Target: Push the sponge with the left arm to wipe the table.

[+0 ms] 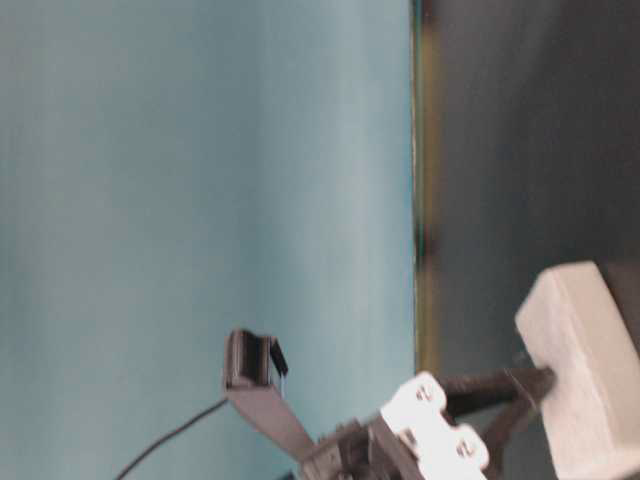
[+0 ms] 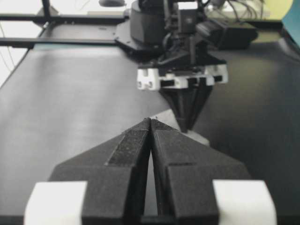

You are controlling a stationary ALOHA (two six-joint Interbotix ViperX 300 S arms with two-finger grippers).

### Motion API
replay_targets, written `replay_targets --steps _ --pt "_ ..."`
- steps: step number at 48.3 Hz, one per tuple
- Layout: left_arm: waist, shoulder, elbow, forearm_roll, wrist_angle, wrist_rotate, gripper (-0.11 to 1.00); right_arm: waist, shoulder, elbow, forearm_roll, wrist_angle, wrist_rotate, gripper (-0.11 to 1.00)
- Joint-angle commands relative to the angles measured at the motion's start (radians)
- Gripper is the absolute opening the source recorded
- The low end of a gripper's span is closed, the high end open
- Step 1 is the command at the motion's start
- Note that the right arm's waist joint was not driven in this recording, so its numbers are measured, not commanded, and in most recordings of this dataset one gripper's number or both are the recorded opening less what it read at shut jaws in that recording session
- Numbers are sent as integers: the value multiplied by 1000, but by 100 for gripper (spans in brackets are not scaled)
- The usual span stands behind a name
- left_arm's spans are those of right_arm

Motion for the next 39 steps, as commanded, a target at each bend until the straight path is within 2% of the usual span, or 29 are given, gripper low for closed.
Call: replay_targets --steps 1,17,32,39 --pt "-54 -40 44 2 3 -8 7 0 3 -6 2 -9 2 0" --pt "-265 -98 150 2 -3 -83 7 0 -6 -3 2 -8 2 0" --pt "-489 -95 147 2 -26 -170 7 0 -20 -2 2 -6 6 0" --pt "-565 -109 147 2 -37 -209 7 0 -23 0 2 -5 8 0"
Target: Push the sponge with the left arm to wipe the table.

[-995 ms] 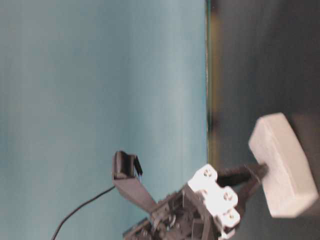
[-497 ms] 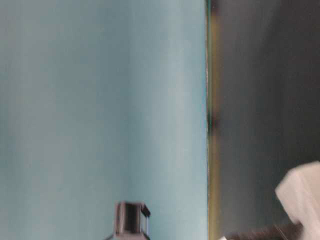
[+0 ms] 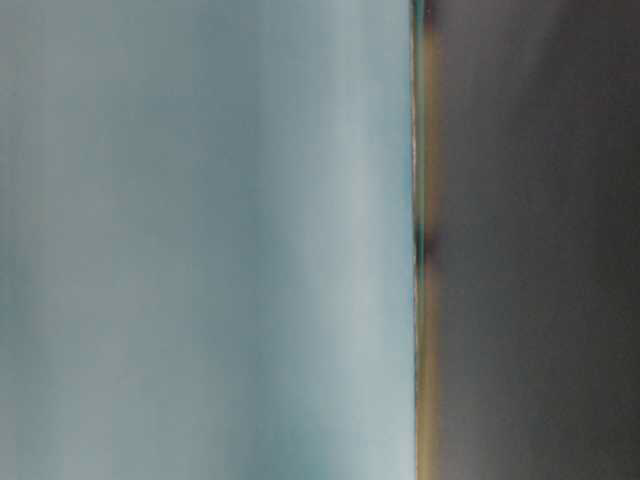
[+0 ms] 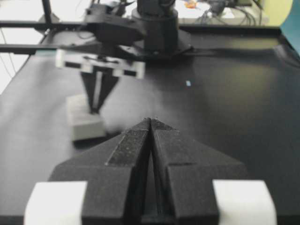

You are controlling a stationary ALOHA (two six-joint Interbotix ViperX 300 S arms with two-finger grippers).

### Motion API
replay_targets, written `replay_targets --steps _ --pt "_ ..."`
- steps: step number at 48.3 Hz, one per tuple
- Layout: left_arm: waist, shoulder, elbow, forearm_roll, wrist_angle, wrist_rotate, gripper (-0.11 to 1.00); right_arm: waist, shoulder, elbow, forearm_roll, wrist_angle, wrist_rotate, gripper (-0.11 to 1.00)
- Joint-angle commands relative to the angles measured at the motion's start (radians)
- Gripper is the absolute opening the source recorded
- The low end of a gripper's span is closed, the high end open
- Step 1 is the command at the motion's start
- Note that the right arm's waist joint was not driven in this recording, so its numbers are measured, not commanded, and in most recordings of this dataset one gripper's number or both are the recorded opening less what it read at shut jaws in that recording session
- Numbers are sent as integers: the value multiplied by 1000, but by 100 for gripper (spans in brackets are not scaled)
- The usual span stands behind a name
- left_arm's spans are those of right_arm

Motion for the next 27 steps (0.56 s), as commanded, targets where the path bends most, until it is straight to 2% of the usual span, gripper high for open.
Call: replay_targets --steps 1,6,15,27 --pt "-67 -17 -3 -2 -2 -15 7 0 3 -5 2 -5 6 0" --pt "-67 -29 2 -2 -2 -18 7 0 3 -3 2 -5 6 0" --pt "-34 -29 -8 -2 -2 18 6 0 3 2 2 -5 8 0" --pt "-5 -46 -40 -2 11 121 6 0 -8 5 2 -3 8 0"
